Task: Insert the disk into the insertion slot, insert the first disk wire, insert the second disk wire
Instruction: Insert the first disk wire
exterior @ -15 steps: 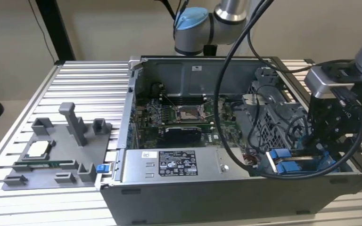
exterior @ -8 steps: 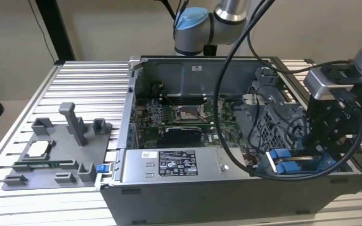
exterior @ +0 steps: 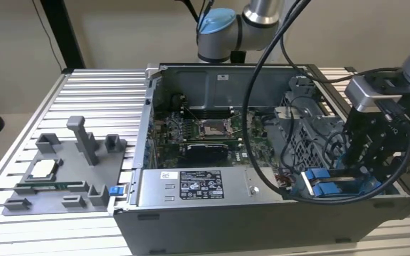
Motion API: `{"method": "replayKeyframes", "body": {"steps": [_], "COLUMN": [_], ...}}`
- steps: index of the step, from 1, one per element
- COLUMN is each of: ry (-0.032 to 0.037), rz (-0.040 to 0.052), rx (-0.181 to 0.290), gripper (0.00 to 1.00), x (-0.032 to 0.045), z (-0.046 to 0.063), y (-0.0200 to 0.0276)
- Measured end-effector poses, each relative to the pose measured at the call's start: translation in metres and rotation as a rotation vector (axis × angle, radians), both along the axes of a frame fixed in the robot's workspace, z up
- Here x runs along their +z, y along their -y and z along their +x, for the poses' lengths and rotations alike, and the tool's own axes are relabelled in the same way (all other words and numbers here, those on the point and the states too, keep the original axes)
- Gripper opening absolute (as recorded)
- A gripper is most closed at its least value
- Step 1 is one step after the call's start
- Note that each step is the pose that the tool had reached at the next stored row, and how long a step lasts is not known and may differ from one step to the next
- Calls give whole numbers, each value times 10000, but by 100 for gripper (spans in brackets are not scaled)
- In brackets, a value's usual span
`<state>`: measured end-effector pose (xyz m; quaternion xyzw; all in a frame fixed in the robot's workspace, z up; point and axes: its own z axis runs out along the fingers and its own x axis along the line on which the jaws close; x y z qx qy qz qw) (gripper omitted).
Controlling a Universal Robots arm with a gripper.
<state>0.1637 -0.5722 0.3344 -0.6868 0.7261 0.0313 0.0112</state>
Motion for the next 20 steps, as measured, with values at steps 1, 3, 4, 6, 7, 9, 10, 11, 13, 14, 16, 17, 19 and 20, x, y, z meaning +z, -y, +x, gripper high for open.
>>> {"method": "replayKeyframes", "body": {"steps": [1,3,4,6,7,9,10,11,13,14,16,17,19,20], "ry": [-1,-5,-8,-14,-16,-19,-20,-20,-21,-21,-22,-29,-58,-78], "rz": [1,-1,0,2,0,-1,0,-1,6,6,3,3,5,4], "rx": [0,0,1,0,0,0,0,0,0,3,24,30,40,42], "gripper": [100,100,100,100,100,100,100,100,100,100,100,100,100,100], "x": [18,53,71,106,125,157,168,178,181,181,183,183,185,192], "z": [0,0,0,0,0,0,0,0,0,0,16,35,72,81], "y": [0,0,0,0,0,0,0,0,0,0,0,0,0,0]}}
